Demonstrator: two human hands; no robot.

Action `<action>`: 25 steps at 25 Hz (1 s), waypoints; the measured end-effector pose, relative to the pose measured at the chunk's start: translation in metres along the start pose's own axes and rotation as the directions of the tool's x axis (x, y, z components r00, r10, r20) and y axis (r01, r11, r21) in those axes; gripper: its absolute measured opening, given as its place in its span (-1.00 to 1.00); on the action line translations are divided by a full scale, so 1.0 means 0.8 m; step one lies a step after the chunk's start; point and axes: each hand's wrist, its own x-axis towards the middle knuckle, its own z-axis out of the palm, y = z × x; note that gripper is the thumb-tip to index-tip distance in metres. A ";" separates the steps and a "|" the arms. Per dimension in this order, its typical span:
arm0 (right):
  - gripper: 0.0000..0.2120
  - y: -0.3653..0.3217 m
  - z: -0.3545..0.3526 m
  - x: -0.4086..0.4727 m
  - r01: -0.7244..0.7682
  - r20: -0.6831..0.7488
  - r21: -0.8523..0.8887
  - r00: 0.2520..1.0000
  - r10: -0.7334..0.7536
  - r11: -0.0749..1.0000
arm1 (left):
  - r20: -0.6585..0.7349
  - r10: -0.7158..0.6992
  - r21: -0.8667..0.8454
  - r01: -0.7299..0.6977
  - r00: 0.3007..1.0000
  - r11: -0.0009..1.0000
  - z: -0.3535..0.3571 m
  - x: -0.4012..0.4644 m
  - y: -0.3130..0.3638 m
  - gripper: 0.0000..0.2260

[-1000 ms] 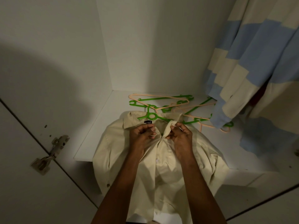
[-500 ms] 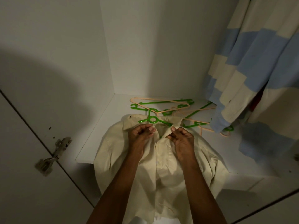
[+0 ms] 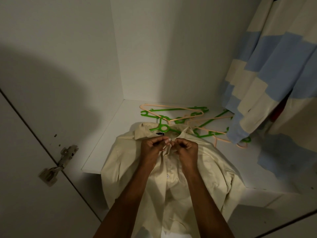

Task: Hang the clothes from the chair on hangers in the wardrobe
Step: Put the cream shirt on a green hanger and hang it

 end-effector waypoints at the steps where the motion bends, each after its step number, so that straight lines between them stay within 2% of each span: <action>1: -0.87 0.001 0.000 -0.001 0.006 0.005 -0.003 1.000 -0.006 1.000 | -0.003 0.007 0.018 -0.007 1.000 1.000 0.000 0.000 -0.001 -0.90; 9: -0.83 0.008 0.002 0.000 -0.018 -0.052 -0.014 0.998 0.017 1.000 | 0.053 0.129 0.140 -0.135 0.990 0.981 0.001 -0.001 -0.007 -0.89; 15: -0.91 0.012 0.000 -0.001 -0.050 -0.084 0.008 0.995 0.050 0.999 | 0.027 0.137 0.154 -0.140 0.990 0.978 -0.001 0.003 -0.013 -0.88; 21: -0.76 0.006 0.001 -0.005 -0.001 -0.081 0.018 0.997 0.003 1.000 | -0.005 0.127 0.107 -0.126 0.992 0.986 0.002 0.003 -0.012 -0.88; 25: -0.79 0.010 0.000 -0.004 0.033 -0.130 -0.009 0.991 -0.033 0.999 | -0.028 0.162 0.132 -0.157 0.986 0.979 0.002 0.003 -0.013 -0.89</action>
